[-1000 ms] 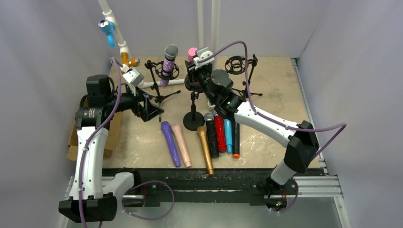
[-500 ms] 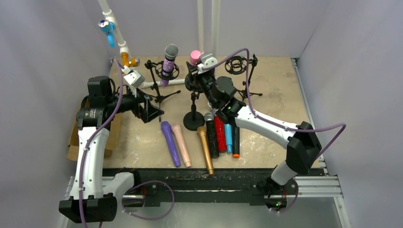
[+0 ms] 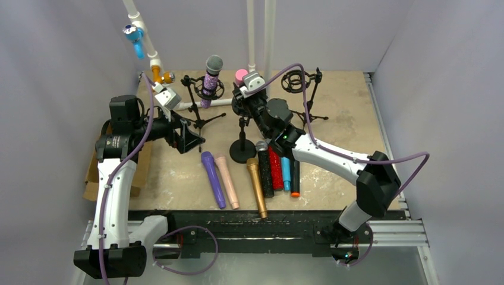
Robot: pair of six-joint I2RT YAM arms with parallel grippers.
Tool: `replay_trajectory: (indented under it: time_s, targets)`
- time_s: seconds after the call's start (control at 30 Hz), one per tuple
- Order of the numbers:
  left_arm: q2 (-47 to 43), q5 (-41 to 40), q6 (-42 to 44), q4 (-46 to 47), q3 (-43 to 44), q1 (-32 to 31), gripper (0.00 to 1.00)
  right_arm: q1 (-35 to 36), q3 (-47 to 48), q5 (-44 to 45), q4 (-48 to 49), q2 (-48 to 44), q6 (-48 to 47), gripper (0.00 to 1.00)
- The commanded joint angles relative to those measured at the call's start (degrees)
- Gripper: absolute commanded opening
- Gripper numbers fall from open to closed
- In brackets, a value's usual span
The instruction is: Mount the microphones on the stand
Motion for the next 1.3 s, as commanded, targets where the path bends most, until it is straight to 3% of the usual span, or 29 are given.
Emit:
replay_trajectory:
  time_s: [0.0,0.17,0.23,0.4,0.97,1.1,1.27]
  targets:
    - [0.1,0.5,1.1,0.6,0.6,0.2,1.00,0.4,0.9,-0.8,1.3,-0.2,-2.6,0.00]
    - [0.5,0.4,1.3,0.5,1.1,0.2,1.00,0.4,-1.1,-0.9,1.4,-0.7,-0.5,0.01]
    - [0.8,0.4,1.2,0.4,1.3,0.2,1.00,0.4,-2.5,-0.3,1.8,-1.2,0.6,0.05]
    - [1.2,0.4,1.2,0.2,1.3,0.2,1.00,0.4,-5.2,-0.2,2.7,-2.3,1.7,0.44]
    - [0.6,0.3,1.0,-0.5,0.9,0.2,1.00,3.7,-4.5,0.0,-11.0,-9.3,6.7,0.91]
    - [0.1,0.0,0.7,-0.4,0.5,0.2,1.00,5.8,-5.3,1.7,-12.9,-11.0,6.1,0.99]
    - [-0.4,-0.2,0.5,-0.1,-0.1,0.2,1.00,8.3,-6.1,2.8,-15.3,-13.9,6.1,0.99]
